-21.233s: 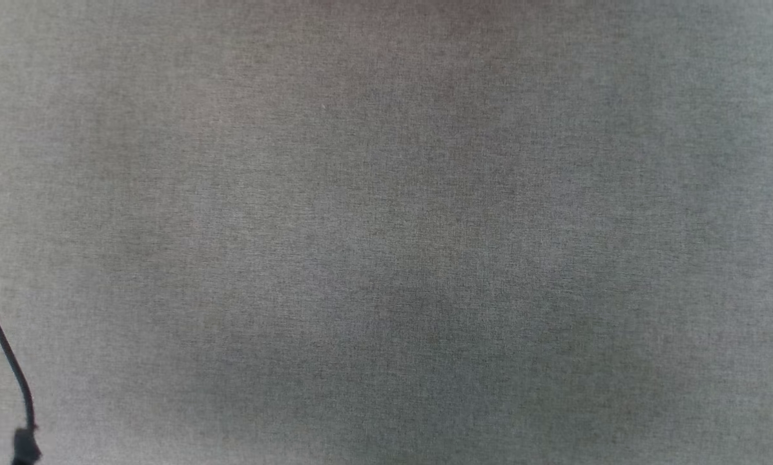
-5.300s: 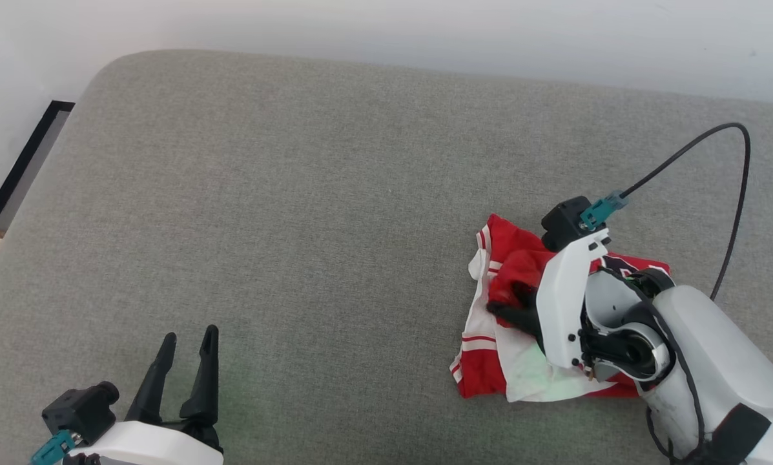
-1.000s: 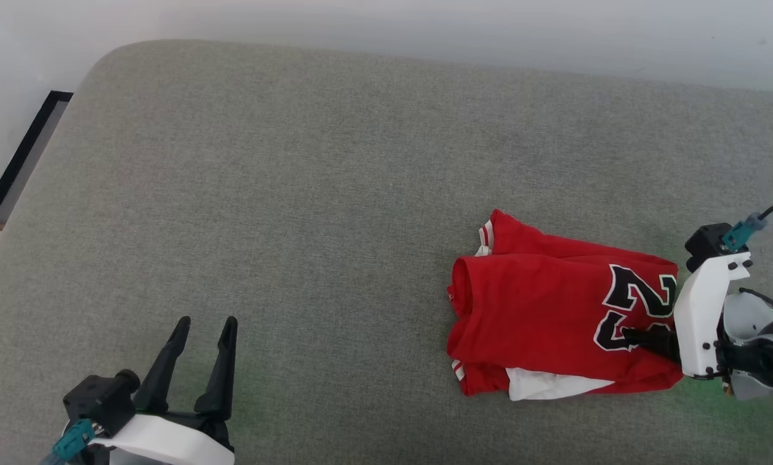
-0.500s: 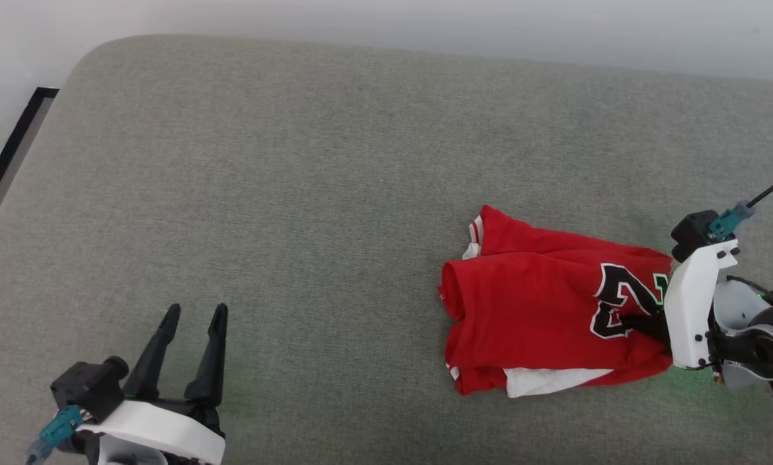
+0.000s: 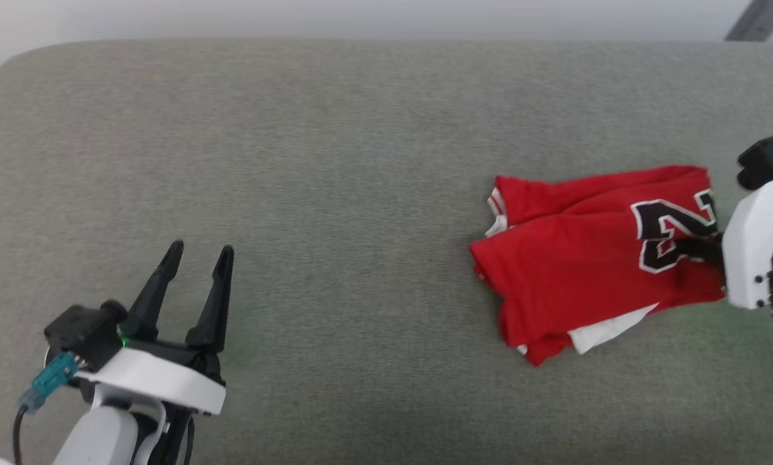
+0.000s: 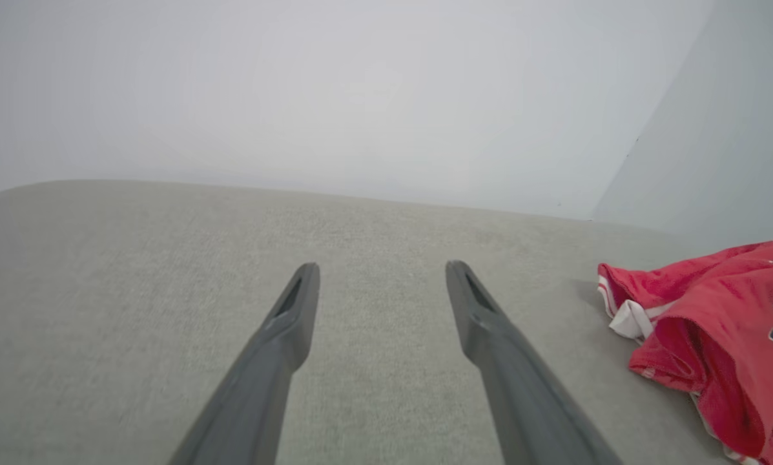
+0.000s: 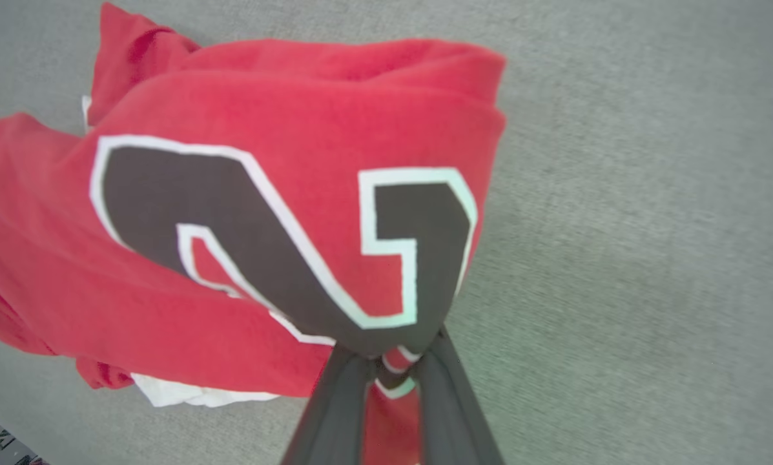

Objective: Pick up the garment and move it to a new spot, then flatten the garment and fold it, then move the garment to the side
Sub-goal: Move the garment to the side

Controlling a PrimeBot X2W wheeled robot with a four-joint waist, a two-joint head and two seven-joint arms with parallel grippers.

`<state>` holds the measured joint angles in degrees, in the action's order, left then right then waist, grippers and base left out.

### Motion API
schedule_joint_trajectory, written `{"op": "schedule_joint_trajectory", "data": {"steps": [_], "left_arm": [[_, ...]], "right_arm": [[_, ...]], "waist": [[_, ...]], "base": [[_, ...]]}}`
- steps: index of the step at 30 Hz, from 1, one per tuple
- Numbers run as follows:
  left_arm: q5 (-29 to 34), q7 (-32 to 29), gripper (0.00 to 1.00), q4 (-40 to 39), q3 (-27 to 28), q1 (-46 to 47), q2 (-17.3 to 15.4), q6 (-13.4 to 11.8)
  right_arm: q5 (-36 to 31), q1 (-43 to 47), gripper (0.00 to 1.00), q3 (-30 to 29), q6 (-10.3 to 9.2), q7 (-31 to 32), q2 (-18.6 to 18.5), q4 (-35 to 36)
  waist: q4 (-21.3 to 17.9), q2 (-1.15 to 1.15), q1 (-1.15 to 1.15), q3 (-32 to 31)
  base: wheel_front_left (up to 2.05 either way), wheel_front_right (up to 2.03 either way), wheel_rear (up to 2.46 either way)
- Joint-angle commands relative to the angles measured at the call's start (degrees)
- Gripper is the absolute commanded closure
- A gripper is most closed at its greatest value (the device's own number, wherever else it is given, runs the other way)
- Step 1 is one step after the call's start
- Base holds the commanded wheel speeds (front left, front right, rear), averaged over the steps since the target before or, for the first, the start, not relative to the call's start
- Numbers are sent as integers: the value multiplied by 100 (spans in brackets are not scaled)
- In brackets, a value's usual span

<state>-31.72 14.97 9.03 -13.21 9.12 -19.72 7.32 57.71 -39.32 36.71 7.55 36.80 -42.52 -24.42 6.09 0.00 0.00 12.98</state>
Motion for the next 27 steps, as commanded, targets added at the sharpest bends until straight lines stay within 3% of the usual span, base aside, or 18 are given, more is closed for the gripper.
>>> {"op": "schedule_joint_trajectory", "data": {"steps": [1, 19, 27], "left_arm": [[5, 27, 0, -30, -33, 114, -27, 20], [54, 27, 0, -144, -1103, 1431, -267, 20], [63, 27, 0, -186, -1734, 2120, -314, 20]], "right_arm": [[-51, -79, 100, -31, -12, -56, -42, 26], [-1075, -803, 100, -793, -12, -818, -373, -1167], [-2063, -1305, 100, -904, -13, -1325, -396, -1869]], "waist": [[-133, 0, 0, 72], [-1113, 0, 0, 567], [-1358, 0, 0, 960]], "base": [[0, 0, 0], [0, 0, 0], [0, 0, 0]]}}
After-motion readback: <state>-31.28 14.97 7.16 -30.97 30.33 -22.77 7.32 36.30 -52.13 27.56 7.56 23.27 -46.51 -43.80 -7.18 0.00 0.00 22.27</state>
